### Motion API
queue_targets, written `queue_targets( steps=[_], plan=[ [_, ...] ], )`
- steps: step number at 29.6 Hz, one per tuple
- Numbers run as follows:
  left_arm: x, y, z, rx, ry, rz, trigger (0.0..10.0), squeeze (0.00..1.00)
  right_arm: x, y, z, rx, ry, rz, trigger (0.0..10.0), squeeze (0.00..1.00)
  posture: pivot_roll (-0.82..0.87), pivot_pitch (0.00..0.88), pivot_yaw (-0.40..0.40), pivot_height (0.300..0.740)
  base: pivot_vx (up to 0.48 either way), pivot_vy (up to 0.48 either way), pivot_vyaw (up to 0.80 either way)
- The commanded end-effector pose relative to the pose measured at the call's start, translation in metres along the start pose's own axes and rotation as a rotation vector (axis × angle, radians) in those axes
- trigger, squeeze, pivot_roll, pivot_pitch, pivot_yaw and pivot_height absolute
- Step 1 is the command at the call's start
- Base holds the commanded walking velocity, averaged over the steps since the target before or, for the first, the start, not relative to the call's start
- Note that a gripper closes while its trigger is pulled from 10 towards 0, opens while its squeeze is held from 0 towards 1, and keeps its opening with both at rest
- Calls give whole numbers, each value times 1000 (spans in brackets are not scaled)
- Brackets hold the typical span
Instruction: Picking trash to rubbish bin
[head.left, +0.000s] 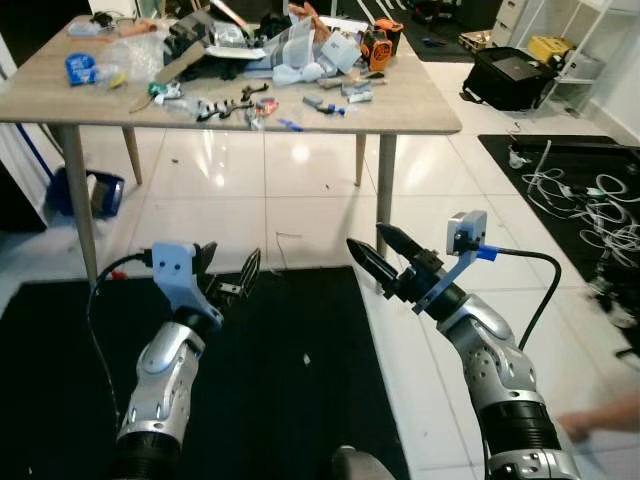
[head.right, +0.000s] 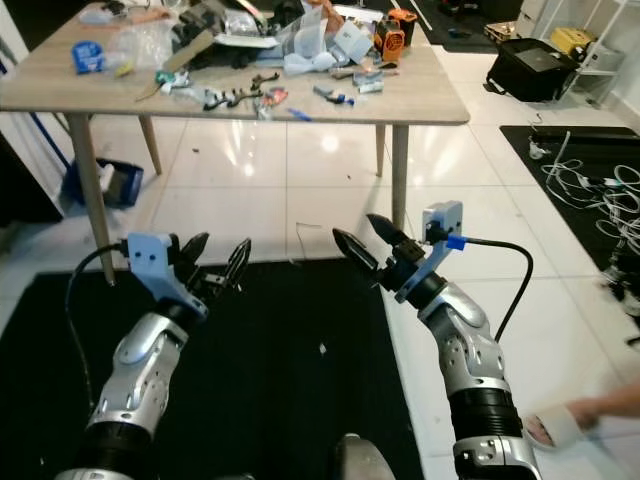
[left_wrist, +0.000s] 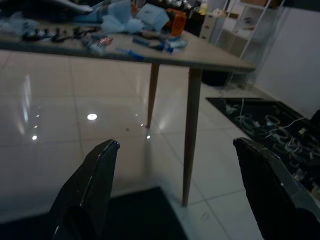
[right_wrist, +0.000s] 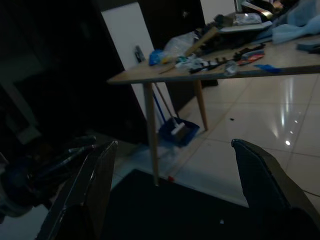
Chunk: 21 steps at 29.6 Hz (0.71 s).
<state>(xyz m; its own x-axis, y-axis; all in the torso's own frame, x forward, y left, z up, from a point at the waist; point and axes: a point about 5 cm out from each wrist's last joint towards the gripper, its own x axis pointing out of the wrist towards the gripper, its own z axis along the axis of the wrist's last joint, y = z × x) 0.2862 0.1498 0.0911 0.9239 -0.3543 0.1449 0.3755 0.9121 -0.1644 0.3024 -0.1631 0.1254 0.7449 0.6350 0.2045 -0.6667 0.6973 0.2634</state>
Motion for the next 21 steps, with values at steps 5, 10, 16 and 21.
queue_targets(
  steps=[5, 10, 16, 21],
  plan=[
    [-3, 1, -2, 0, 13, -2, 10000, 0, 2, 1, 3, -10, -7, 4, 10000, 0, -65, 0, -31, 740, 480, 0, 0],
    [-2, 1, -1, 0, 12, -9, 10000, 0, 2, 1, 4, -9, -7, 2, 10000, 0, -65, 0, -31, 740, 480, 0, 0],
    [-2, 0, -1, 1, 12, -14, 10000, 0, 2, 1, 4, -7, -7, -1, 10000, 0, -65, 0, -31, 740, 480, 0, 0],
    [-2, 0, 0, 1, 10, -17, 10000, 0, 2, 1, 4, -5, -6, -2, 10000, 0, -65, 0, -31, 740, 480, 0, 0]
  ],
)
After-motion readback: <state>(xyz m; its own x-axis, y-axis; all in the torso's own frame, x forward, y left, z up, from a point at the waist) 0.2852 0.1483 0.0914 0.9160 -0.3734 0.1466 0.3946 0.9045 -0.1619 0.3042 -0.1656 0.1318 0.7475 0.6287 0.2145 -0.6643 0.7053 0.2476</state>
